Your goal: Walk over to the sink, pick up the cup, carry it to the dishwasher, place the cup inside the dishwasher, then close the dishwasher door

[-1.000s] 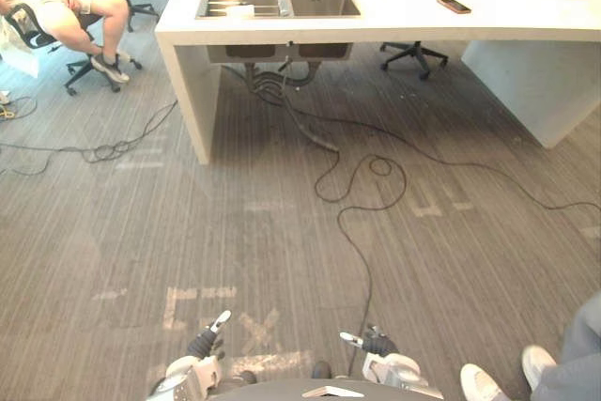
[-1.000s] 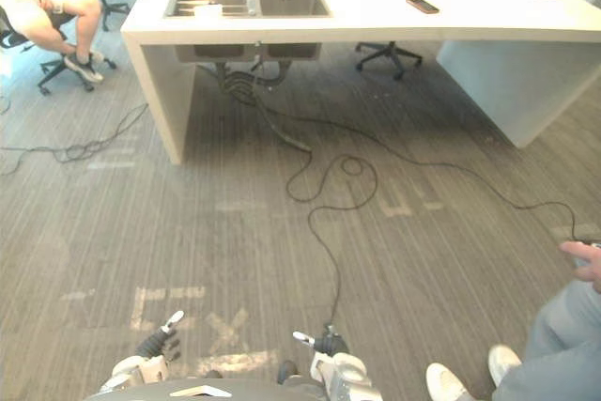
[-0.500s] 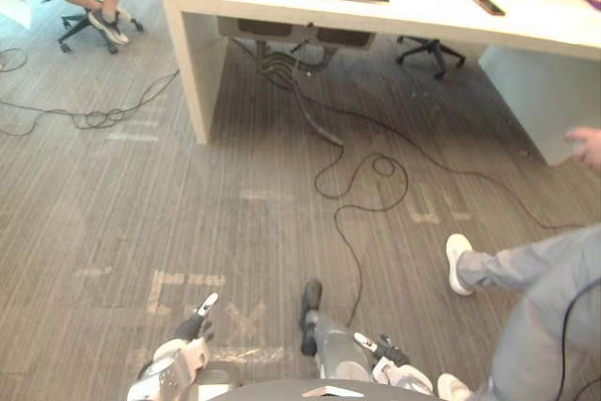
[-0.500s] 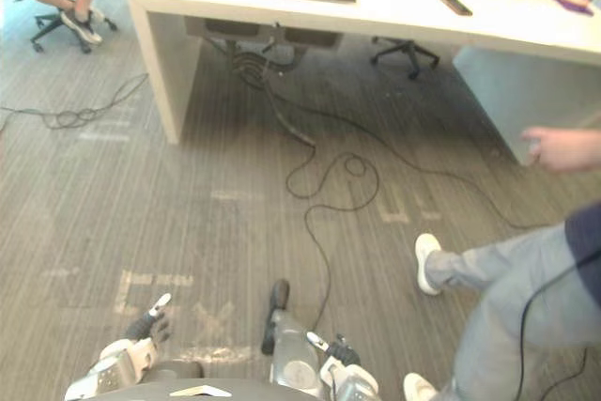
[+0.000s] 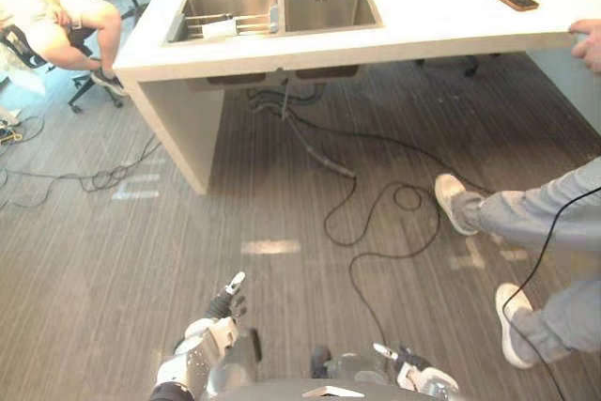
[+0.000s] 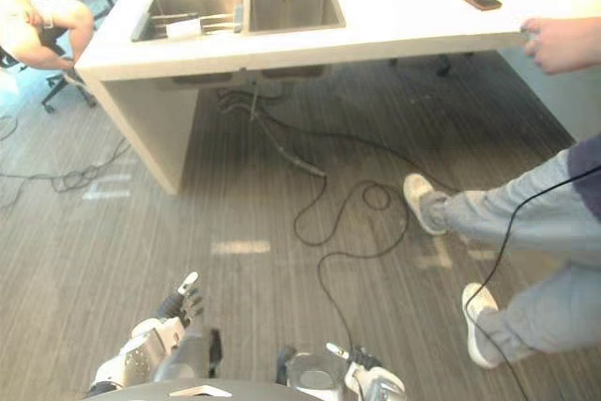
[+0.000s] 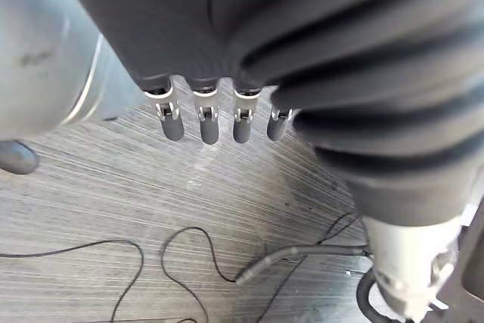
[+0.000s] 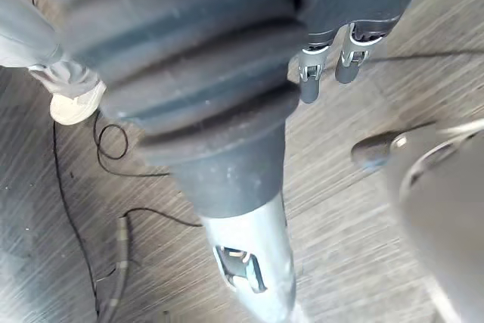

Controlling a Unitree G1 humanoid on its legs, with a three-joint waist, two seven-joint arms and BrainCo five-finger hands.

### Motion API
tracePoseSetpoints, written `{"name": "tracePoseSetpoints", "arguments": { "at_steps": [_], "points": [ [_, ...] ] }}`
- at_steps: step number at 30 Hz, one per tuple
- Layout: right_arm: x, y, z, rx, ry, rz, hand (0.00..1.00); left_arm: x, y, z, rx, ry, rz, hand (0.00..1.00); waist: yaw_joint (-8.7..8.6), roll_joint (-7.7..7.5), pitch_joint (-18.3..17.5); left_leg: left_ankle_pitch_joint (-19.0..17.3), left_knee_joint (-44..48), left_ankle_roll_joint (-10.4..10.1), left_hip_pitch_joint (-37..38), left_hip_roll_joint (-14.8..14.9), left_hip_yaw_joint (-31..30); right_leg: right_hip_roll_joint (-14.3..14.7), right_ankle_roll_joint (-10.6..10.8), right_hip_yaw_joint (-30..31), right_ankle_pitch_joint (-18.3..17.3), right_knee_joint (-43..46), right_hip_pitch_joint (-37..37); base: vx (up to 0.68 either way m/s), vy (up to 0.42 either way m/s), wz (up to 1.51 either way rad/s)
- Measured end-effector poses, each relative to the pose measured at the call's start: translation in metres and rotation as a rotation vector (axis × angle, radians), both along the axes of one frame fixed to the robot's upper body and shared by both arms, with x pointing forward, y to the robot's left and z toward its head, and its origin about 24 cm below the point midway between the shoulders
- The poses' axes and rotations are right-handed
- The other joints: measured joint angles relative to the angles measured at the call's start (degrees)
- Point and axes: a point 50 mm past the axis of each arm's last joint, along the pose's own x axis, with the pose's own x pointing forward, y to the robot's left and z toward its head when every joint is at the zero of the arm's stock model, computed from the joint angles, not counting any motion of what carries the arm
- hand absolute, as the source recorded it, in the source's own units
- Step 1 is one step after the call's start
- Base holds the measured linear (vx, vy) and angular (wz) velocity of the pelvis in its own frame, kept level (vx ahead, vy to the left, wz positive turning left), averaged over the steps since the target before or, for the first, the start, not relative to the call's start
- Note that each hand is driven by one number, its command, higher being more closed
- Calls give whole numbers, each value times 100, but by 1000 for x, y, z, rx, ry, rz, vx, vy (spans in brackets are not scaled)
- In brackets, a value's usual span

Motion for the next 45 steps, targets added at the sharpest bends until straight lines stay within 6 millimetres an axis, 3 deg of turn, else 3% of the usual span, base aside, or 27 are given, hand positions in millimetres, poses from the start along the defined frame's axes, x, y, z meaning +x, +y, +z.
{"name": "tracePoseSetpoints", "arguments": {
  "at_steps": [1,3,6,7,8,9,10,11,12,13,14,15,16,17,19,20,21,22,23,24,25,26,29,33,36,41,45],
  "points": [
    [5,1,1,-3,-17,10,0,2,-2,3,4,-18,1,0,25,-23,15,100,-1043,-10,19,-152,76,-11,40,39,-24,-116,135,543,-68,-25],
    [10,-1,4,-12,-47,-2,0,12,-6,15,12,-75,16,0,32,81,147,902,-3849,-50,402,-398,157,118,224,82,-142,-363,674,479,-12,-9],
    [4,-6,4,-2,-50,-42,0,19,-5,23,16,-121,35,0,113,189,204,1108,-4417,20,508,-313,460,293,357,175,-473,-481,1257,402,98,-16],
    [-2,-7,3,9,-50,-71,0,22,-5,24,20,-129,34,0,159,237,167,1155,-4416,154,559,-264,603,364,380,220,-745,-451,1503,532,225,-22],
    [-7,-4,0,27,-39,-93,0,25,-1,26,32,-138,36,0,198,97,149,1808,-4294,677,590,-344,626,249,441,249,-1073,-291,1601,445,192,-14],
    [-8,-2,-1,37,-32,-96,0,26,1,27,37,-141,42,0,190,24,101,1921,-4253,788,587,-443,711,127,525,246,-1207,-151,1574,553,225,-1],
    [-15,0,-4,45,-11,-106,0,27,3,27,39,-136,54,0,191,-159,16,1919,-4215,850,576,-637,875,-108,694,204,-1386,297,1365,470,174,12],
    [-21,0,-7,54,16,-124,0,25,2,26,34,-125,56,0,207,-243,-54,1884,-4310,938,607,-732,999,-354,804,214,-1431,1148,922,568,220,14],
    [-24,1,-9,60,34,-134,0,24,2,24,34,-112,52,0,219,-286,-78,1888,-4391,981,681,-803,1056,-474,917,222,-1394,1685,703,479,202,24],
    [-32,4,-12,74,56,-154,0,18,3,16,40,-61,43,0,214,-370,-124,1833,-4480,1072,871,-979,1072,-748,1416,220,-1123,2754,314,494,221,28],
    [-38,10,-14,91,67,-168,0,8,7,5,57,0,33,0,180,-450,-175,1777,-4547,1127,1135,-1128,1063,-1016,1929,305,-467,3836,-83,498,217,24],
    [-39,14,-15,101,70,-168,0,1,8,-1,69,31,20,0,175,-490,-193,1693,-4568,1159,1277,-1193,1061,-1155,2009,360,-105,4400,-327,395,170,10],
    [-39,19,-16,113,69,-166,0,-8,10,-9,84,75,3,0,169,-520,-211,1565,-4588,1099,1478,-1280,1041,-1428,1885,289,15,5150,-662,475,201,4],
    [-39,23,-17,116,70,-171,0,-25,11,-22,103,151,-23,0,86,-451,-213,1368,-4603,1041,1836,-1328,933,-1928,1327,-143,-183,5867,-1068,464,189,14],
    [-40,18,-16,95,56,-188,0,-34,14,-28,108,197,-14,0,-25,-377,-236,1266,-4625,995,2105,-1300,744,-2163,1070,-499,-491,5779,-1372,478,140,39],
    [-37,18,-15,98,43,-189,0,-37,23,-32,113,228,5,0,-65,-337,-210,1183,-4617,974,2317,-1220,626,-2121,1125,-635,-753,5116,-1528,461,33,59],
    [-36,19,-15,105,41,-196,0,-41,28,-36,113,263,16,0,-101,-254,-162,1100,-4589,891,2509,-1113,439,-1879,1269,-633,-872,3924,-1527,353,-31,56],
    [-37,21,-16,111,45,-200,0,-45,32,-38,112,281,21,0,-119,-275,-174,1063,-4552,845,2569,-1071,347,-1710,1311,-497,-844,3236,-1488,322,-100,75],
    [-40,24,-17,120,53,-207,0,-51,43,-41,124,313,27,0,-140,-344,-166,951,-4497,767,2652,-1073,123,-1463,1236,-247,-553,2224,-1407,290,-135,105],
    [-47,31,-20,149,71,-236,0,-59,53,-44,135,355,17,0,-97,-595,-150,841,-4529,794,2882,-1219,-147,-1476,1053,-126,674,1445,-1322,289,-164,104],
    [-50,36,-21,171,80,-252,0,-65,59,-46,142,384,25,0,-58,-736,-145,782,-4537,785,2980,-1296,-213,-1489,1245,-112,944,1257,-1316,167,-109,69],
    [-57,33,-24,241,129,-207,0,-90,56,-60,33,494,219,0,-111,-414,-280,407,-4412,413,2937,-647,-306,-552,867,-138,1279,-1248,-246,62,-49,15],
    [-57,33,-24,241,128,-207,0,-90,56,-60,33,494,219,0,-115,-414,-280,407,-4412,413,2937,-647,-306,-552,867,-137,1279,-1251,-246,0,0,0],
    [-56,33,-23,238,121,-210,0,-81,54,-57,35,465,202,0,-133,-387,-297,383,-4432,387,2936,-622,-226,-544,867,-117,1278,-1287,-254,0,0,-5],
    [-47,30,-19,224,60,-218,0,-63,41,-50,3,375,181,0,-176,-310,-382,323,-4447,328,2894,-604,-178,-530,864,-113,1275,-1291,-317,4,3,-7],
    [-35,29,-15,170,5,-262,0,-6,11,-16,-95,100,175,0,-277,-202,-594,333,-4534,317,2922,-513,-204,-457,849,-197,1180,-1290,-317,55,-14,3],
    [-28,28,-12,143,-44,-349,0,11,3,-4,-93,17,149,0,-294,-199,-656,370,-4638,272,3002,-462,-284,-449,853,-638,1177,-1249,-273,70,-29,8]
  ]
}}
